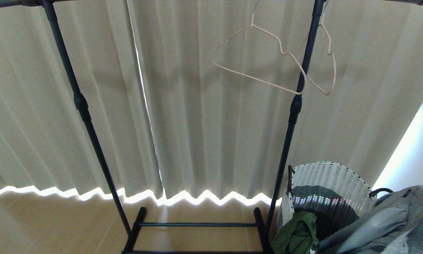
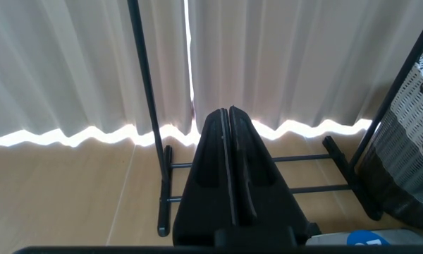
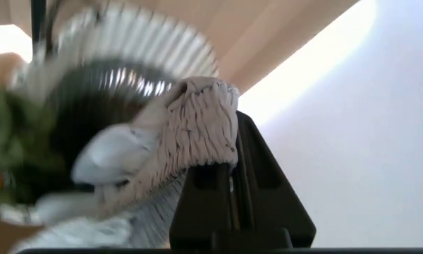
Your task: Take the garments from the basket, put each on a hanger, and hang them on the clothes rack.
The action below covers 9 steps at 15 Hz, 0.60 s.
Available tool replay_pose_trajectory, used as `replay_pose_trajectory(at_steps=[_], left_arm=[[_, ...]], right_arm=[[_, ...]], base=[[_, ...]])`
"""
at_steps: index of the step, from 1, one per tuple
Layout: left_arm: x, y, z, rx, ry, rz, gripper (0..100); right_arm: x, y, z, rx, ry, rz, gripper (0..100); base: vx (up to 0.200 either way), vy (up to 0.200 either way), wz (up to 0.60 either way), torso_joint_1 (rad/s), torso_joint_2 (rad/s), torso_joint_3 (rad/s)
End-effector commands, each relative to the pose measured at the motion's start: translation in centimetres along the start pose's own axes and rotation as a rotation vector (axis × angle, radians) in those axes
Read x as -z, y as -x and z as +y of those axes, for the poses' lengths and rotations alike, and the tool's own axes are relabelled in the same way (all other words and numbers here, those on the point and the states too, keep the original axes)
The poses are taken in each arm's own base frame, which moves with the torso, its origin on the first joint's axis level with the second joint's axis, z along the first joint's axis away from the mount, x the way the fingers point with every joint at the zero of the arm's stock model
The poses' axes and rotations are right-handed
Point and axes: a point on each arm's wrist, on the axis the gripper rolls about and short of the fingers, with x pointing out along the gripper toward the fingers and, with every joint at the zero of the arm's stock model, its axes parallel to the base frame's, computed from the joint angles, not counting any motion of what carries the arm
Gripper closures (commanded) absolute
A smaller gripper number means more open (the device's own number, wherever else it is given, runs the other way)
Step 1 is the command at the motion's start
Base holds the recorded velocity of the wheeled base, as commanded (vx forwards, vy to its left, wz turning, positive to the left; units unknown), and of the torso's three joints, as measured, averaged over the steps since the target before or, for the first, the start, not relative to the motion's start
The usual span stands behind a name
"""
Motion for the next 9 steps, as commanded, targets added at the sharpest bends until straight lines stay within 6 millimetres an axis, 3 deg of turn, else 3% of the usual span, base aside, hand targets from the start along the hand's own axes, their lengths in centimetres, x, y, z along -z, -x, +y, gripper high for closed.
replay_pose_trajectory(at_steps=[1, 7, 9], left_arm=[[0.0, 0.0, 0.0, 0.0, 0.0, 0.0, 100], [0.0, 0.0, 0.0, 0.0, 0.0, 0.0, 100], [0.0, 0.0, 0.0, 0.0, 0.0, 0.0, 100]], right_arm=[[-0.85, 0.92, -0.73, 0.039, -0.044, -0.071, 100], [-1.4, 1.17, -1.06, 0.048, -0.054, -0.101, 100], [-1.22, 1.27, -1.0, 0.046, -0.053, -0.097, 100]], base=[[-0.2, 0.0, 0.0, -0.002, 0.0, 0.002], [-0.2, 0.0, 0.0, -0.001, 0.0, 0.004], [0.0, 0.0, 0.0, 0.0, 0.0, 0.0]])
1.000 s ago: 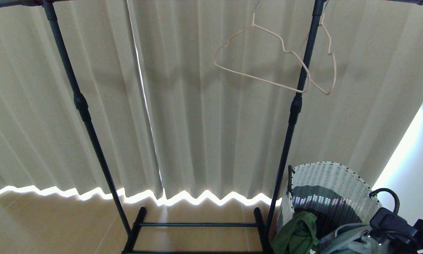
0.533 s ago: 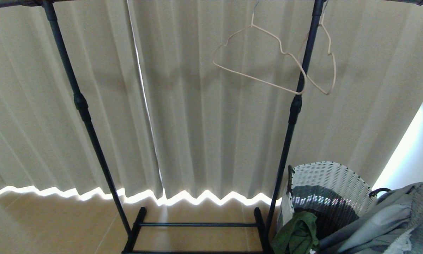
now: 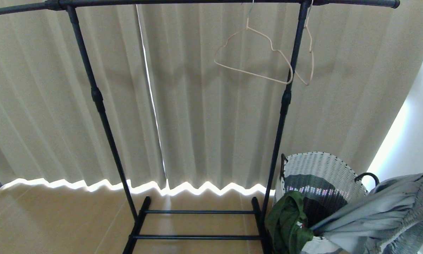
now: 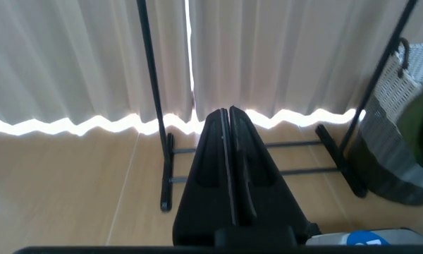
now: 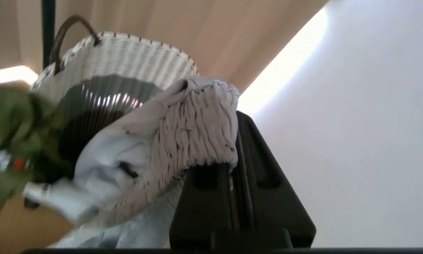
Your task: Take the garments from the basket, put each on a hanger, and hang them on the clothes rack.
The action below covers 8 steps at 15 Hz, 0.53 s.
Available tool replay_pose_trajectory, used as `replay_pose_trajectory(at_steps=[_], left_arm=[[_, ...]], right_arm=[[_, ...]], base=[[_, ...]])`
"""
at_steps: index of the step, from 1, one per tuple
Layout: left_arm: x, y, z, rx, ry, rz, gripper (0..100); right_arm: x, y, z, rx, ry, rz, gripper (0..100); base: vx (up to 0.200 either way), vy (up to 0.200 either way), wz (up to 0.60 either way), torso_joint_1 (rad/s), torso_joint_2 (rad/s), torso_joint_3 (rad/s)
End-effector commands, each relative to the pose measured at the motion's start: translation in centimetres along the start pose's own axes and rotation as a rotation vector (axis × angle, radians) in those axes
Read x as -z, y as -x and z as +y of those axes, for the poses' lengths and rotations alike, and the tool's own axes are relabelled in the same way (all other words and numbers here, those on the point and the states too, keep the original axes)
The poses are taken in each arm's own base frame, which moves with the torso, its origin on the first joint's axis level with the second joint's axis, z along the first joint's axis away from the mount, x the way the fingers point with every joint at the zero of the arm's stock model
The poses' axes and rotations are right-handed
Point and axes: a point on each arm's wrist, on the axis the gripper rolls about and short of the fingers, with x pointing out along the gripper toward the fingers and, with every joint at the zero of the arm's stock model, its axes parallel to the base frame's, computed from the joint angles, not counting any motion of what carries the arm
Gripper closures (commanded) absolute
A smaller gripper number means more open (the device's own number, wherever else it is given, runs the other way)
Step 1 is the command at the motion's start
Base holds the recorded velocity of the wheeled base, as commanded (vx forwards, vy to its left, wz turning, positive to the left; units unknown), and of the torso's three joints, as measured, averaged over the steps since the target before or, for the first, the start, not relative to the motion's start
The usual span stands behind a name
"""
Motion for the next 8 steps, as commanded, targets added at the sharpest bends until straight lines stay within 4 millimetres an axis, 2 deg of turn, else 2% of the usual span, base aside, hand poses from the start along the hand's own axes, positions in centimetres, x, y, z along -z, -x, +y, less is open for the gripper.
replay_pose_trajectory(at_steps=[1, 8], left_arm=[[0.01, 0.0, 0.0, 0.0, 0.0, 0.001, 100], [0.01, 0.0, 0.0, 0.0, 0.0, 0.001, 100]], right_arm=[[0.01, 0.12, -0.03, 0.002, -0.001, -0.004, 100], [-0.01, 0.15, -0.02, 0.003, 0.001, -0.006, 100]], base=[[0.0, 0.0, 0.0, 0.0, 0.0, 0.0], [0.0, 0.0, 0.0, 0.0, 0.0, 0.0]])
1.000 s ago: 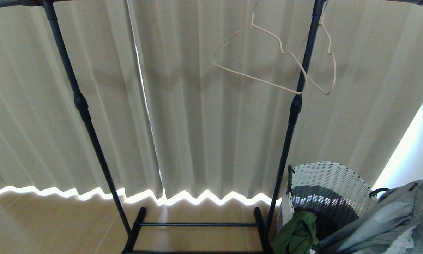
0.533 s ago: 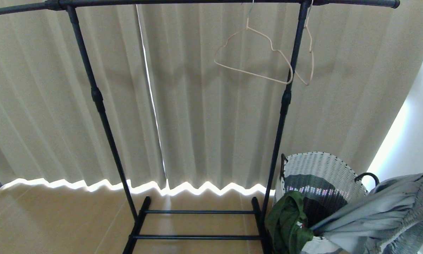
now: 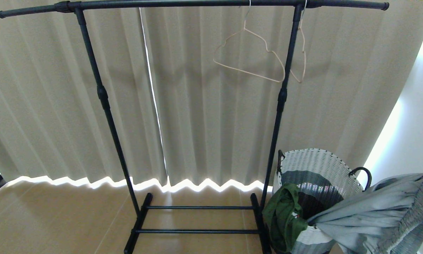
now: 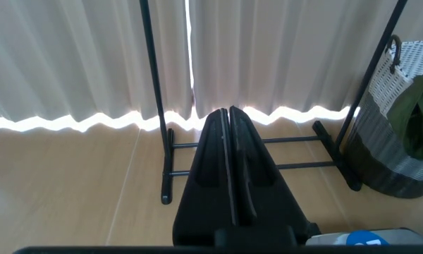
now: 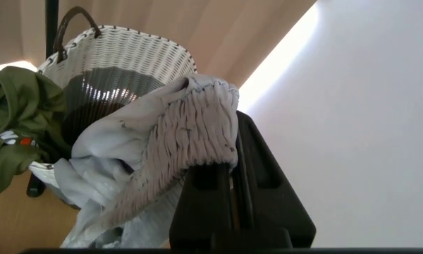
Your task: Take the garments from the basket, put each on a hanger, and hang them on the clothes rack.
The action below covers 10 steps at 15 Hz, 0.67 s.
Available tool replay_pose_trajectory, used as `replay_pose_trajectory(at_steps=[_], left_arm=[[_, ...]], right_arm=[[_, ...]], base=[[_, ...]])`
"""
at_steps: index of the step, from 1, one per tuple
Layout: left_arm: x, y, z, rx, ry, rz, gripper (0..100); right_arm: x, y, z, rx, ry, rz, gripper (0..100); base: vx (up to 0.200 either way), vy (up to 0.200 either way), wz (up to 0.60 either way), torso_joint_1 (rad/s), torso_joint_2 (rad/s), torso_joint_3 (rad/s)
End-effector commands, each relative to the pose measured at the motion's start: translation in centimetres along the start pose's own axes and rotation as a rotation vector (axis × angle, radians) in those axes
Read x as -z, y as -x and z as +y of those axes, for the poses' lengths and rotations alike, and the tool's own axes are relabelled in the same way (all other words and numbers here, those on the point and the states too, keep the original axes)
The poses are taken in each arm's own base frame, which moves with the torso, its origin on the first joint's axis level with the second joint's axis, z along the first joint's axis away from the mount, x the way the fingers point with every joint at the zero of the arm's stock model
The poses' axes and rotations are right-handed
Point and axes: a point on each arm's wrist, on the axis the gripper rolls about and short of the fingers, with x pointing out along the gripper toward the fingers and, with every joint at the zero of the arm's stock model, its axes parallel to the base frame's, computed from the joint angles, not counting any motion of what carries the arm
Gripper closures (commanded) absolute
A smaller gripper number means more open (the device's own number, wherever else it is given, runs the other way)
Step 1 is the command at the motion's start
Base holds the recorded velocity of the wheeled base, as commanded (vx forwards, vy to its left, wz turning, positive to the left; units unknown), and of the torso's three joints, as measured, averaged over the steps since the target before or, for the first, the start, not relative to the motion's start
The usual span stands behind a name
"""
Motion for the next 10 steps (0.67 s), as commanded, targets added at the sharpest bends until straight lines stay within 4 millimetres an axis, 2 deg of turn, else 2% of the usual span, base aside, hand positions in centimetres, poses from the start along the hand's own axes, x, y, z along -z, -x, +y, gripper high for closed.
replay_pose_trajectory(at_steps=[1, 8, 10], left_arm=[[0.0, 0.0, 0.0, 0.0, -0.001, 0.0, 100], [0.0, 0.01, 0.0, 0.0, -0.001, -0.002, 100], [0.0, 0.0, 0.0, 0.0, -0.001, 0.0, 100]], right_arm=[[0.01, -0.02, 0.01, -0.001, 0.001, 0.001, 100], [0.07, -0.04, 0.05, -0.003, 0.002, 0.005, 100], [0.07, -0.04, 0.05, -0.003, 0.002, 0.005, 100]], base=[[0.0, 0.0, 0.0, 0.0, 0.0, 0.0], [0.0, 0.0, 0.0, 0.0, 0.0, 0.0], [-0.2, 0.0, 0.0, 0.002, 0.0, 0.0]])
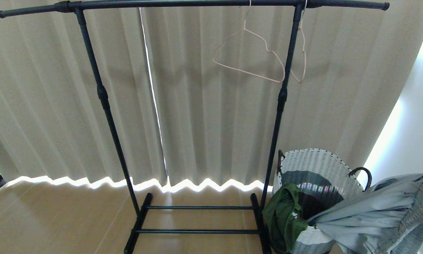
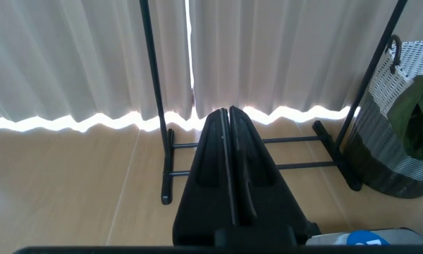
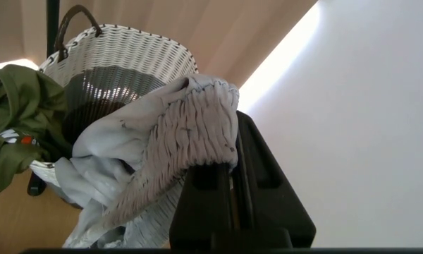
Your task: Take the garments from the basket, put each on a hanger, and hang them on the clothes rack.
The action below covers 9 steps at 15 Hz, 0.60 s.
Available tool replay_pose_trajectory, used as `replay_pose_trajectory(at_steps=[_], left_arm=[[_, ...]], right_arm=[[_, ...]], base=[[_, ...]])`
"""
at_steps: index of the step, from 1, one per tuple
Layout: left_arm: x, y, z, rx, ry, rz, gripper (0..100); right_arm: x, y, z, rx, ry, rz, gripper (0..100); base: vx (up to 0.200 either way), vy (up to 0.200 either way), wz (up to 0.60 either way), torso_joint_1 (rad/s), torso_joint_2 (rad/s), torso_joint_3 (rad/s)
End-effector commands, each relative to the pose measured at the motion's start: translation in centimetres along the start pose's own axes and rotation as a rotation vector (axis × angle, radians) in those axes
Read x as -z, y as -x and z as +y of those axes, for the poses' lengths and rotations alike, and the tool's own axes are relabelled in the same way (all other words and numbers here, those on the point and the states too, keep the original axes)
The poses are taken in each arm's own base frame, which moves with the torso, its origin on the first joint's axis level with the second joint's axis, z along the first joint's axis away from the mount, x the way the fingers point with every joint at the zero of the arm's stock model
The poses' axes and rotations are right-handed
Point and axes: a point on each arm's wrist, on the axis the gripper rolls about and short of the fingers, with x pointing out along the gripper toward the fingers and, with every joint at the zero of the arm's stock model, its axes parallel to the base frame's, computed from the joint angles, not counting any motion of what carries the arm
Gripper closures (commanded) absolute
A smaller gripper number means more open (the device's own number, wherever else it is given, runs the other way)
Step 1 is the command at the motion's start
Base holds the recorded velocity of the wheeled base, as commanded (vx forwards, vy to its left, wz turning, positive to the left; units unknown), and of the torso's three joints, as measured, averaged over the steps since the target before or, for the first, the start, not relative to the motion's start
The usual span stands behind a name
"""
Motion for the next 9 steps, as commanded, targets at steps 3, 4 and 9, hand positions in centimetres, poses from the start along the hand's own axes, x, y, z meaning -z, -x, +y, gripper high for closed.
replay_pose_trajectory(at_steps=[3, 4, 9], left_arm=[[0.0, 0.01, 0.0, 0.0, -0.002, -0.001, 100], [0.0, 0.01, 0.0, 0.0, -0.002, -0.001, 100], [0.0, 0.01, 0.0, 0.0, -0.003, -0.001, 100]], right_arm=[[-0.02, -0.08, 0.03, -0.002, 0.002, 0.002, 100], [-0.06, -0.14, 0.05, -0.004, 0.002, 0.003, 100], [0.01, -0.24, 0.15, -0.025, 0.006, 0.003, 100]], base=[[-0.067, 0.0, 0.0, 0.001, 0.0, -0.002], [0.0, 0.0, 0.0, 0.0, 0.0, 0.0], [0.0, 0.0, 0.0, 0.0, 0.0, 0.0]])
